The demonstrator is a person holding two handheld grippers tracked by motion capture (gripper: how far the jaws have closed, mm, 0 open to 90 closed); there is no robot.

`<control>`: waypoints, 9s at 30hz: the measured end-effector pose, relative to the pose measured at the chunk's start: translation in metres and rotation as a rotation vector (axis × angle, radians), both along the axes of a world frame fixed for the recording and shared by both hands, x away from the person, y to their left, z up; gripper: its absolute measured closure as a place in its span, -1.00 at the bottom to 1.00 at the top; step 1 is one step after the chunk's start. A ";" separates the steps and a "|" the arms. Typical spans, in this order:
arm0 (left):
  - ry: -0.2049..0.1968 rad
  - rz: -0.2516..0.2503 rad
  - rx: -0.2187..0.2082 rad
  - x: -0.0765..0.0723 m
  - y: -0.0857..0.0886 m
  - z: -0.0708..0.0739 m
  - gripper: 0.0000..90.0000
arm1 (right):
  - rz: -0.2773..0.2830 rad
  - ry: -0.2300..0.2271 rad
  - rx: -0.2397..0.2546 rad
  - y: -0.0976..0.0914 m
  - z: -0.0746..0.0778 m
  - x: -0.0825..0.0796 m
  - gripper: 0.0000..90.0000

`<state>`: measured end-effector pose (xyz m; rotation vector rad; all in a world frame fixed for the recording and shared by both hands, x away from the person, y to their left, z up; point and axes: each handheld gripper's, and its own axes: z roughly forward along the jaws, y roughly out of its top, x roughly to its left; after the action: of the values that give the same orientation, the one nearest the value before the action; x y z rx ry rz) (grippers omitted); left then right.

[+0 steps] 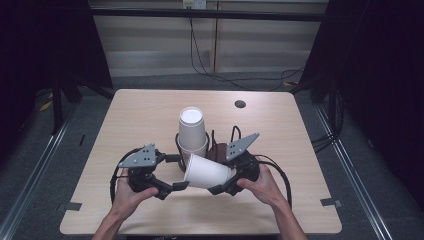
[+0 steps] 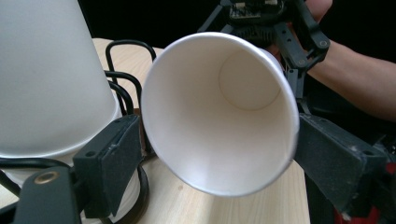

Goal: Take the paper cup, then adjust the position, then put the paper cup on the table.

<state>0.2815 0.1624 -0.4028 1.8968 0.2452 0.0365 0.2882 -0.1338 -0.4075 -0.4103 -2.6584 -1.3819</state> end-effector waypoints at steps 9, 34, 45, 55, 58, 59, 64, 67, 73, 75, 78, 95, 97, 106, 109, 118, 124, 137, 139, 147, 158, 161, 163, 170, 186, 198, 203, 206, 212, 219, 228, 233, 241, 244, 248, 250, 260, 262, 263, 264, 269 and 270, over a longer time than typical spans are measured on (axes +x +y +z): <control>0.022 -0.009 -0.012 0.001 -0.006 -0.007 -0.69 | 0.018 -0.004 0.015 0.002 0.000 -0.001 -0.46; 0.047 -0.042 -0.039 0.001 -0.024 -0.008 -0.91 | 0.065 -0.014 0.017 0.014 0.002 -0.004 -0.46; 0.063 -0.065 -0.060 0.001 -0.025 -0.006 -0.89 | 0.073 -0.021 0.037 0.012 0.006 -0.006 -0.45; 0.057 -0.088 -0.061 0.000 -0.021 -0.001 -0.76 | 0.088 -0.010 0.046 0.013 0.004 -0.006 -0.45; 0.045 -0.084 -0.051 -0.002 -0.020 0.002 -0.71 | 0.085 -0.016 0.061 0.011 0.005 -0.005 -0.47; 0.040 -0.084 -0.049 -0.002 -0.020 0.003 -0.71 | 0.080 -0.018 0.061 0.011 0.005 -0.006 -0.48; 0.035 -0.089 -0.036 -0.003 -0.018 0.005 -0.69 | 0.073 -0.027 0.060 0.012 0.004 -0.005 -0.59; 0.038 -0.091 -0.034 -0.002 -0.017 0.005 -0.70 | 0.061 -0.038 0.057 0.013 0.003 -0.006 -0.67; 0.042 -0.069 -0.004 -0.003 -0.014 0.007 -0.70 | 0.038 -0.049 0.063 0.011 0.005 -0.006 -0.69; 0.040 -0.055 0.004 -0.002 -0.012 0.008 -0.70 | 0.023 -0.064 0.060 0.009 0.006 -0.007 -0.70; 0.047 -0.044 0.012 0.000 -0.009 0.007 -0.70 | 0.000 -0.084 0.055 0.007 0.007 -0.008 -0.70; 0.038 0.047 0.030 0.007 0.010 0.015 -0.71 | -0.073 -0.105 0.090 -0.005 0.011 -0.006 -0.70; 0.041 0.048 0.031 0.008 0.011 0.014 -0.70 | -0.079 -0.108 0.093 -0.007 0.011 -0.006 -0.70; 0.043 0.083 0.084 0.008 0.015 0.015 -0.71 | -0.112 -0.120 0.101 -0.012 0.013 -0.005 -0.70; 0.045 0.093 0.101 0.008 0.019 0.016 -0.71 | -0.114 -0.120 0.102 -0.014 0.012 -0.005 -0.70; 0.073 0.141 0.148 0.013 0.032 0.013 -0.71 | -0.121 -0.114 0.104 -0.015 0.010 -0.003 -0.70; 0.086 0.186 0.164 0.016 0.046 0.013 -0.72 | -0.123 -0.114 0.110 -0.016 0.011 -0.003 -0.70; 0.106 0.298 0.272 0.026 0.065 0.021 -0.72 | -0.148 -0.129 0.125 -0.017 0.012 -0.003 -0.70; 0.113 0.317 0.303 0.031 0.067 0.024 -0.72 | -0.148 -0.128 0.125 -0.018 0.012 -0.004 -0.70; 0.158 0.379 0.434 0.055 0.064 0.029 -0.73 | -0.162 -0.124 0.116 -0.019 0.012 -0.003 -0.70; 0.189 0.427 0.577 0.081 0.062 0.035 -0.74 | -0.155 -0.112 0.114 -0.023 0.011 -0.004 -0.70; 0.219 0.429 0.595 0.089 0.061 0.033 -0.74 | -0.152 -0.109 0.107 -0.021 0.010 -0.004 -0.70; 0.232 0.428 0.614 0.094 0.060 0.033 -0.75 | -0.148 -0.109 0.108 -0.021 0.010 -0.004 -0.70; 0.275 0.439 0.714 0.109 0.052 0.033 -0.76 | -0.152 -0.110 0.109 -0.022 0.011 -0.004 -0.70; 0.300 0.445 0.875 0.132 0.021 0.023 -0.80 | -0.153 -0.113 0.109 -0.024 0.012 -0.005 -0.70; 0.327 0.446 0.898 0.141 0.016 0.011 -0.84 | -0.152 -0.104 0.110 -0.025 0.011 -0.004 -0.70; 0.334 0.430 0.915 0.144 0.015 0.008 -0.84 | -0.151 -0.101 0.111 -0.025 0.010 -0.004 -0.70; 0.339 0.416 0.942 0.145 0.014 0.004 -0.85 | -0.152 -0.099 0.110 -0.025 0.010 -0.004 -0.70; 0.313 0.407 0.962 0.145 0.010 0.000 -0.86 | -0.149 -0.096 0.110 -0.024 0.010 -0.004 -0.70; 0.267 0.388 0.973 0.142 0.009 -0.003 -0.87 | -0.152 -0.098 0.109 -0.025 0.010 -0.004 -0.70; 0.292 0.350 0.927 0.140 0.019 -0.008 -0.90 | -0.149 -0.099 0.114 -0.025 0.010 -0.004 -0.70; 0.296 0.343 0.915 0.141 0.028 -0.012 -0.96 | -0.146 -0.097 0.108 -0.024 0.010 -0.005 -0.70; 0.317 0.338 0.863 0.138 0.043 -0.018 -0.99 | -0.145 -0.093 0.113 -0.024 0.010 -0.004 -0.70; 0.319 0.338 0.843 0.136 0.047 -0.022 -0.99 | -0.148 -0.096 0.110 -0.024 0.010 -0.004 -0.70; 0.311 0.354 0.816 0.131 0.053 -0.022 -0.99 | -0.148 -0.094 0.113 -0.025 0.010 -0.004 -0.70; 0.309 0.345 0.803 0.129 0.056 -0.023 -0.99 | -0.148 -0.097 0.113 -0.025 0.010 -0.004 -0.70; 0.299 0.367 0.749 0.114 0.072 -0.024 -0.97 | -0.164 -0.111 0.127 -0.030 0.015 -0.006 -0.70; 0.270 0.376 0.728 0.108 0.073 -0.022 -0.94 | -0.168 -0.116 0.127 -0.031 0.016 -0.006 -0.70; 0.267 0.372 0.723 0.107 0.073 -0.022 -0.90 | -0.170 -0.116 0.125 -0.031 0.016 -0.006 -0.70; 0.258 0.362 0.720 0.105 0.073 -0.022 -0.88 | -0.171 -0.114 0.127 -0.032 0.016 -0.006 -0.70; 0.253 0.389 0.686 0.099 0.082 -0.020 -0.86 | -0.173 -0.111 0.124 -0.032 0.015 -0.007 -0.70; 0.249 0.393 0.687 0.098 0.084 -0.020 -0.86 | -0.173 -0.111 0.127 -0.032 0.016 -0.007 -0.70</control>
<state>0.3797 0.2460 -0.4226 2.5046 0.8613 0.1675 0.2813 -0.1660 -0.3920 -0.5770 -2.6557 -1.6587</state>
